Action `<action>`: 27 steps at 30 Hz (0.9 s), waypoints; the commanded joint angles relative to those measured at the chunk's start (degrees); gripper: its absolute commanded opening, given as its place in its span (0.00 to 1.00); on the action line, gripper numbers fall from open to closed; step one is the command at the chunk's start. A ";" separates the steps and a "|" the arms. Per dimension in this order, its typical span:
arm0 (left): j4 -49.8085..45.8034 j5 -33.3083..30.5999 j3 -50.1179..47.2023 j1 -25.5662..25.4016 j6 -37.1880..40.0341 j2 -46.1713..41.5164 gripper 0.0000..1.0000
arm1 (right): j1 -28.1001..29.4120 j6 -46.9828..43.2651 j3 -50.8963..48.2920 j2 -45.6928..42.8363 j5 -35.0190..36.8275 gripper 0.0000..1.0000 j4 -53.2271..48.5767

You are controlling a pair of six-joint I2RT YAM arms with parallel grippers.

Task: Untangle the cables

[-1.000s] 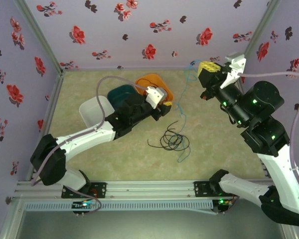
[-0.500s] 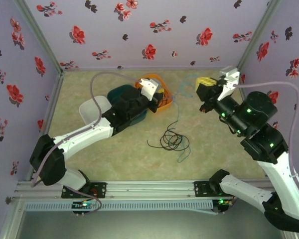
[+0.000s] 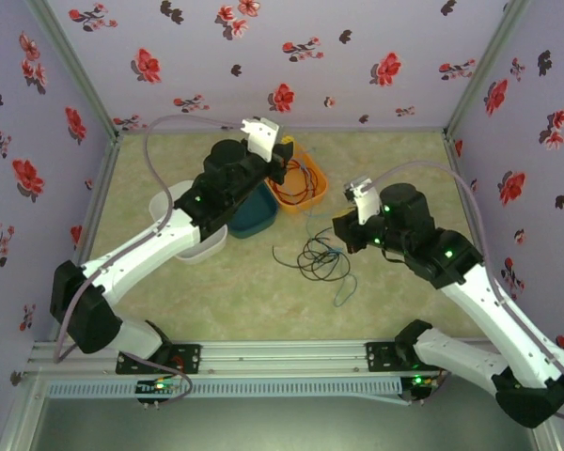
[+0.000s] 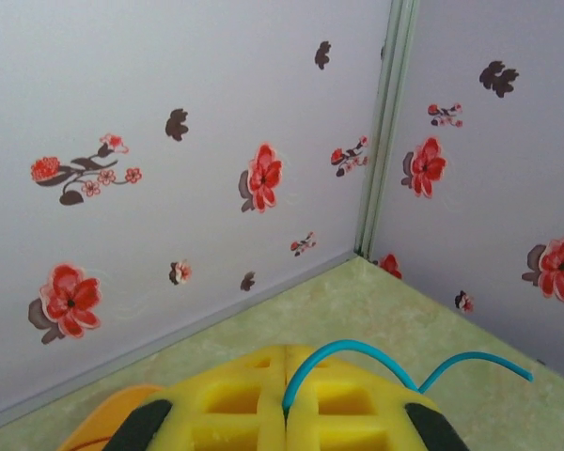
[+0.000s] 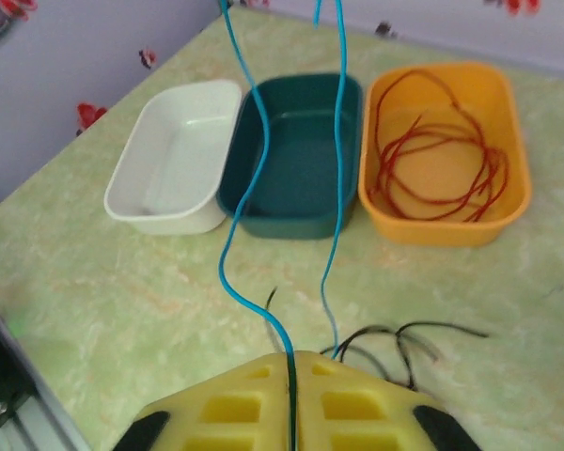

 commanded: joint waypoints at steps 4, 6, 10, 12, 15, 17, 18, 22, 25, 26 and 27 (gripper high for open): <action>-0.51 2.75 3.72 0.23 -1.16 -3.00 0.00 | -0.30 -2.80 -1.32 3.48 -5.49 0.61 0.99; -0.72 3.91 3.50 0.17 -1.70 -3.47 0.00 | -0.29 -3.18 -1.41 2.73 -5.36 0.67 3.05; -0.61 5.61 2.38 0.17 -2.95 -4.31 0.00 | -0.29 -1.66 -1.15 1.37 0.04 0.75 8.37; -0.50 6.63 1.98 0.11 -3.42 -4.71 0.00 | -0.29 0.60 -1.10 1.63 2.99 0.74 12.03; -0.43 7.51 1.57 0.16 -3.98 -5.29 0.00 | -0.29 3.51 -1.69 2.60 2.35 0.70 17.87; -0.43 7.90 1.44 0.17 -4.32 -5.54 0.00 | -0.29 5.04 -2.24 3.61 2.43 0.65 21.50; -0.42 8.05 1.35 0.12 -4.47 -5.65 0.00 | -0.29 5.69 -2.79 4.32 2.51 0.64 23.78; -0.77 8.67 1.15 0.17 -4.85 -5.89 0.00 | -0.29 7.45 -3.86 7.70 2.57 0.62 30.78; -1.15 9.00 1.17 0.10 -5.07 -5.93 0.00 | -0.32 7.23 -2.35 11.08 1.47 0.62 32.80; -1.24 9.00 1.18 0.14 -5.09 -5.92 0.00 | -0.35 6.89 -1.76 12.08 1.39 0.62 33.21; -1.29 9.10 1.09 0.15 -5.11 -5.93 0.00 | -0.38 6.60 -1.13 13.01 1.26 0.62 33.54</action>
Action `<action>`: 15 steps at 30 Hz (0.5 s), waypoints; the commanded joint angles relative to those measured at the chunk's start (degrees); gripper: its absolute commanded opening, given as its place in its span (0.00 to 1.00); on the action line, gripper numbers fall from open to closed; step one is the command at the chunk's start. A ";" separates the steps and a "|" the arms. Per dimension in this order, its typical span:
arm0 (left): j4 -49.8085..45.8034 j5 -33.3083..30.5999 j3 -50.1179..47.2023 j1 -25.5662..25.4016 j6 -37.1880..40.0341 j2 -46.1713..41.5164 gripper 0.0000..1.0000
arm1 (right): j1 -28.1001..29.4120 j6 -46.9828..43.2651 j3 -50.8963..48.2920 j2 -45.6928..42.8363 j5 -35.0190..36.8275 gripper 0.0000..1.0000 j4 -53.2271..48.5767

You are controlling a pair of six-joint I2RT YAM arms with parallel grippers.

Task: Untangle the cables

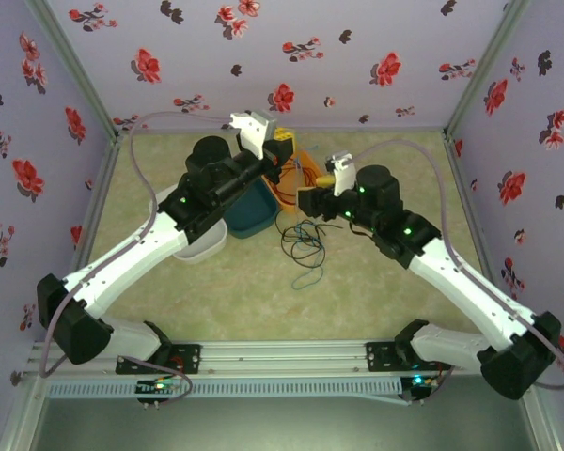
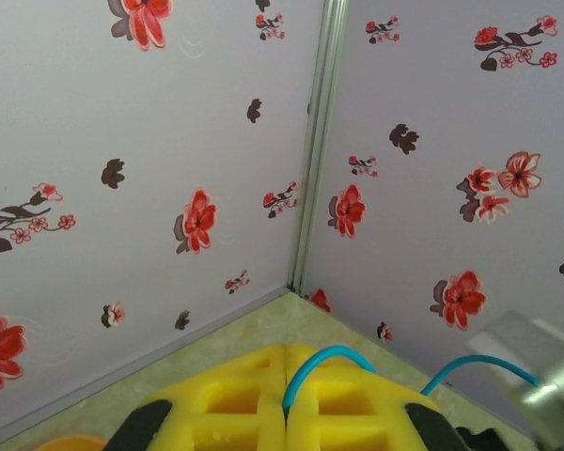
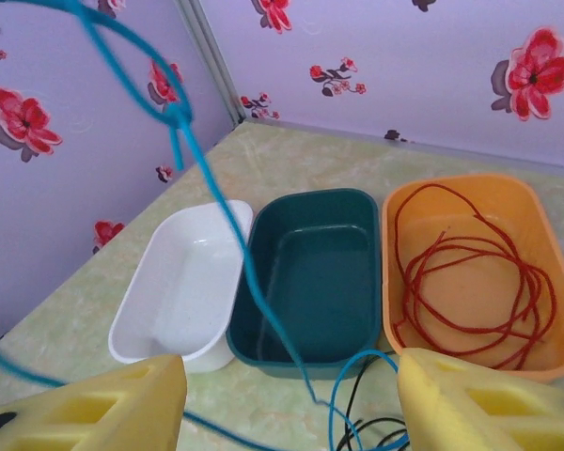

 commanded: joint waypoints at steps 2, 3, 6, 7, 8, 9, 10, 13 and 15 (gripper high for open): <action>0.03 1.44 -0.52 0.15 -1.03 -1.68 0.00 | -0.38 0.37 2.76 2.95 -1.05 0.62 5.81; -0.04 1.45 -0.55 0.17 -1.04 -1.69 0.00 | -0.39 0.15 3.14 3.52 -1.42 0.62 5.97; -0.15 1.70 -0.60 0.17 -1.12 -1.85 0.00 | -0.38 -0.36 3.73 4.25 -1.55 0.62 6.84; -0.15 1.88 -0.68 0.17 -1.11 -1.94 0.00 | -0.38 -0.47 3.69 4.09 -1.09 0.61 7.23; -0.16 1.96 -0.78 0.16 -1.20 -2.08 0.00 | -0.47 -0.56 3.39 3.93 -0.22 0.60 7.84; -0.15 2.13 -0.86 0.13 -1.29 -2.16 0.00 | -0.55 -0.57 3.20 3.68 0.80 0.56 8.39; -0.11 2.14 -0.94 0.15 -1.29 -2.28 0.00 | -0.64 -0.56 3.06 3.53 1.68 0.52 8.76; 0.11 2.15 -1.38 0.10 -1.22 -2.76 0.00 | -0.90 -0.31 2.39 2.56 4.76 0.32 9.14; 0.20 2.06 -1.64 0.17 -0.83 -3.27 0.00 | -1.32 -0.25 1.55 1.44 6.43 0.22 8.76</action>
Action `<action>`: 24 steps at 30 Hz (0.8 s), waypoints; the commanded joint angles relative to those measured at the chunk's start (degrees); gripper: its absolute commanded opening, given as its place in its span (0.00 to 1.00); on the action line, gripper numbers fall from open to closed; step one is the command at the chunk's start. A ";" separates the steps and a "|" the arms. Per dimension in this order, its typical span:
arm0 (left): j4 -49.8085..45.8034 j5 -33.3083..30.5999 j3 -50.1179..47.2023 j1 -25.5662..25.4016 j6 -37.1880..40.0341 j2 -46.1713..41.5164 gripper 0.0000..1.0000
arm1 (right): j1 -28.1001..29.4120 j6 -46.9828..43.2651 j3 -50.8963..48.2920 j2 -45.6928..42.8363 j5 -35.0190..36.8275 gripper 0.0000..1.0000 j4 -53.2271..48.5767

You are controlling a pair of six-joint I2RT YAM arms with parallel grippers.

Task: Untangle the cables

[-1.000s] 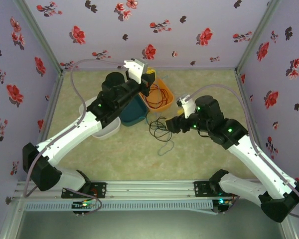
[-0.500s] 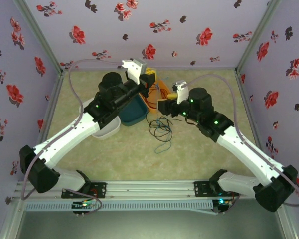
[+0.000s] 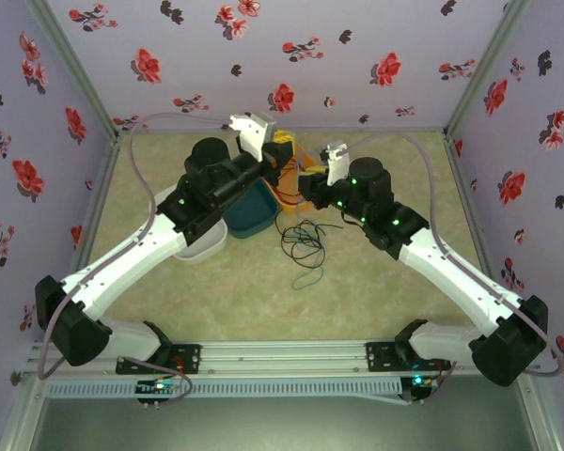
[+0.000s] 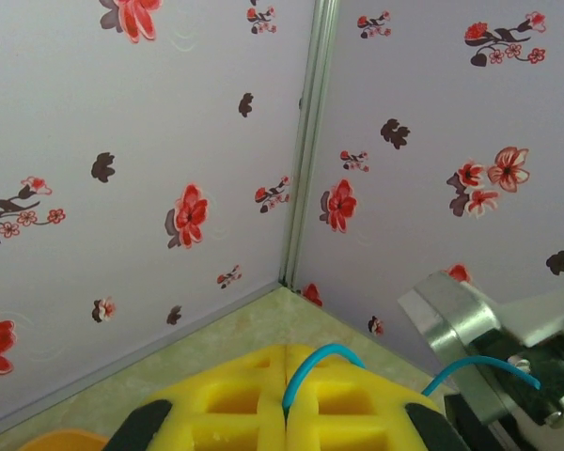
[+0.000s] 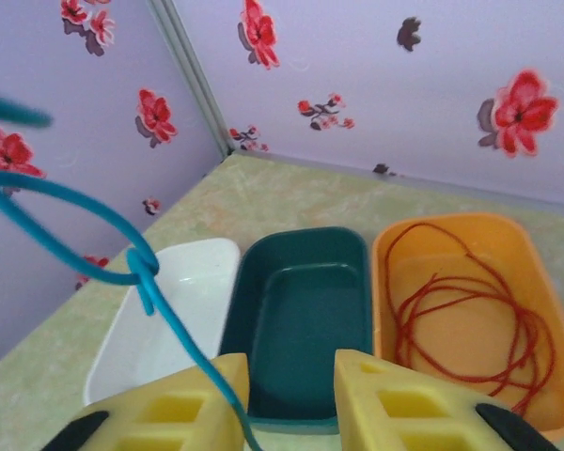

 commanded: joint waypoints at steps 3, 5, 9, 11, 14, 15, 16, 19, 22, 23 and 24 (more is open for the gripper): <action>0.10 -0.19 -1.25 0.19 0.89 -3.86 0.00 | -1.58 0.35 -1.97 -4.93 7.67 0.09 0.53; 0.19 -1.85 -1.88 0.25 2.10 -5.17 0.00 | -2.73 1.21 -3.84 -7.09 10.37 0.05 -0.94; 0.48 -5.25 -3.30 0.34 4.00 -7.78 0.00 | -6.33 3.31 -8.21 -12.22 13.11 0.01 -3.93; 0.46 -6.28 -3.75 0.49 4.67 -8.71 0.00 | -7.87 3.90 -10.07 -14.97 14.93 0.00 -5.86; 0.39 -7.26 -4.12 0.57 5.37 -9.74 0.00 | -10.02 4.61 -11.52 -18.72 18.57 0.00 -9.45; 0.25 -7.37 -4.15 0.56 5.58 -9.99 0.00 | -10.69 4.65 -11.72 -19.75 19.80 0.00 -10.80; -0.05 -7.36 -4.12 0.61 5.78 -10.02 0.00 | -11.15 4.65 -11.65 -20.75 20.90 0.00 -12.03; -1.91 -7.37 -3.36 0.57 6.79 -9.91 0.00 | -11.50 4.32 -10.73 -23.10 24.64 0.00 -15.67; -2.75 -8.39 -3.01 0.60 8.58 -9.88 0.00 | -11.55 3.94 -9.27 -25.00 30.16 0.00 -18.91; -2.95 -9.17 -2.84 0.57 9.19 -9.93 0.00 | -11.51 3.93 -8.85 -25.70 32.96 0.00 -19.91; -3.15 -10.05 -2.52 0.67 9.84 -10.24 0.00 | -11.55 3.85 -8.89 -26.43 35.48 0.00 -20.70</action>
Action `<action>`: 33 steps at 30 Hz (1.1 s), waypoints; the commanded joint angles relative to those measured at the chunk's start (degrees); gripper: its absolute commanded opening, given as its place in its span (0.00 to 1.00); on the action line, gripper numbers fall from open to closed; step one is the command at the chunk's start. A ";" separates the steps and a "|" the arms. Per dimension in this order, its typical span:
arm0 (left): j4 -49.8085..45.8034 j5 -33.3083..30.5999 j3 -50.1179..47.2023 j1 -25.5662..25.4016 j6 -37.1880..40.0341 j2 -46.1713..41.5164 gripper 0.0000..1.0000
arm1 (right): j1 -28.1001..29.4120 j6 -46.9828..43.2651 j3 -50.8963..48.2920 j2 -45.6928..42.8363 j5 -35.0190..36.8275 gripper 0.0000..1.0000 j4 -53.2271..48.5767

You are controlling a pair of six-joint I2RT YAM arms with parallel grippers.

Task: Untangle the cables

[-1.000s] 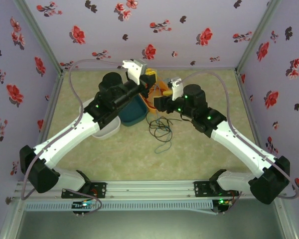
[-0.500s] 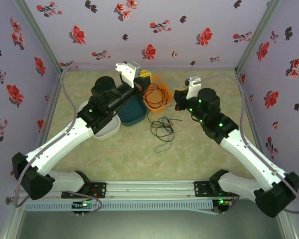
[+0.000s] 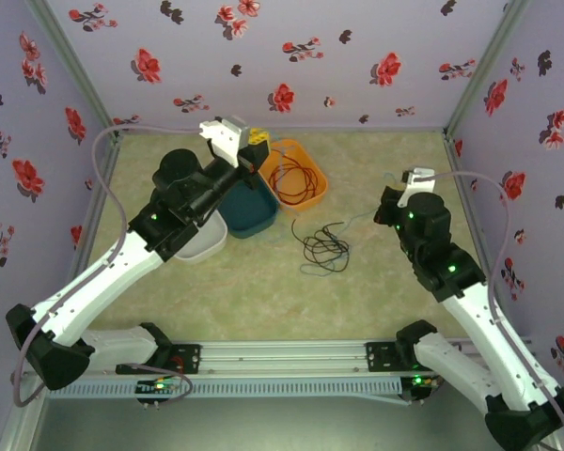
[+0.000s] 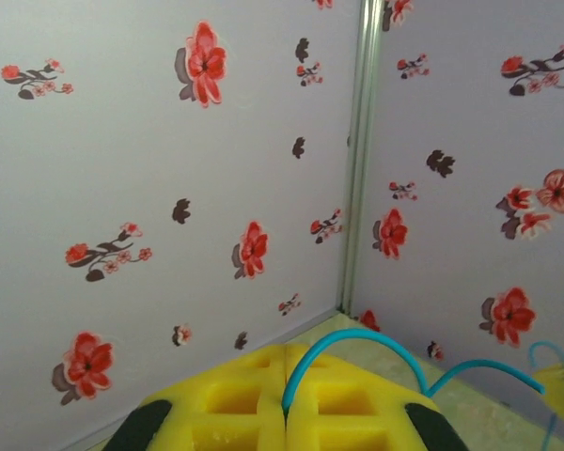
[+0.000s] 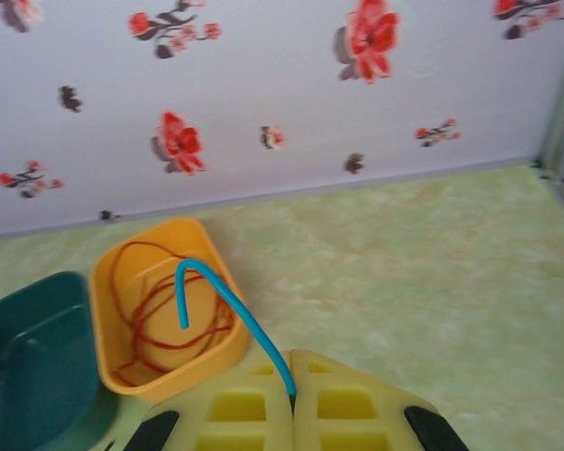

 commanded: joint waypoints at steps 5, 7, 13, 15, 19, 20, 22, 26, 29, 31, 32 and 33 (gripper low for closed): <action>-2.81 -6.61 3.53 1.45 6.47 -2.45 0.00 | -0.53 -0.39 -0.54 -4.13 20.07 0.00 -5.96; -3.15 -7.36 4.11 2.40 6.98 -3.07 0.00 | -0.69 -0.41 -1.68 -4.72 22.74 0.00 -6.25; -4.28 -7.58 4.32 5.27 6.79 -3.49 0.00 | -1.24 0.72 -2.91 -5.80 25.58 0.00 -6.05; -4.87 -7.58 4.42 6.50 6.19 -2.81 0.00 | -1.19 0.82 -2.90 -5.97 24.93 0.00 -5.80; -5.86 -7.59 5.06 8.63 5.40 -1.19 0.00 | -1.21 0.96 -2.99 -5.98 24.26 0.00 -5.56; -6.05 -7.58 5.23 9.11 5.31 -0.75 0.00 | -1.24 1.13 -2.98 -6.00 23.97 0.00 -5.62; -6.14 -7.63 5.46 10.03 5.09 0.19 0.00 | -1.24 1.26 -3.08 -5.98 23.42 0.00 -5.59; -6.77 -7.58 5.92 11.82 4.70 2.28 0.00 | -1.22 1.25 -3.08 -5.70 22.39 0.00 -5.55; -7.41 -7.58 5.90 13.30 3.92 3.74 0.00 | -1.24 1.42 -2.99 -5.52 21.85 0.00 -5.35; -7.74 -7.64 5.69 14.28 3.52 4.62 0.00 | -1.23 1.52 -2.99 -5.34 21.26 0.00 -5.06; -7.96 -7.63 5.57 14.84 3.34 5.27 0.00 | -1.23 1.51 -2.91 -5.30 20.94 0.00 -4.94; -8.15 -7.58 5.56 15.40 3.17 5.83 0.00 | -1.24 1.50 -2.82 -5.07 20.69 0.00 -4.97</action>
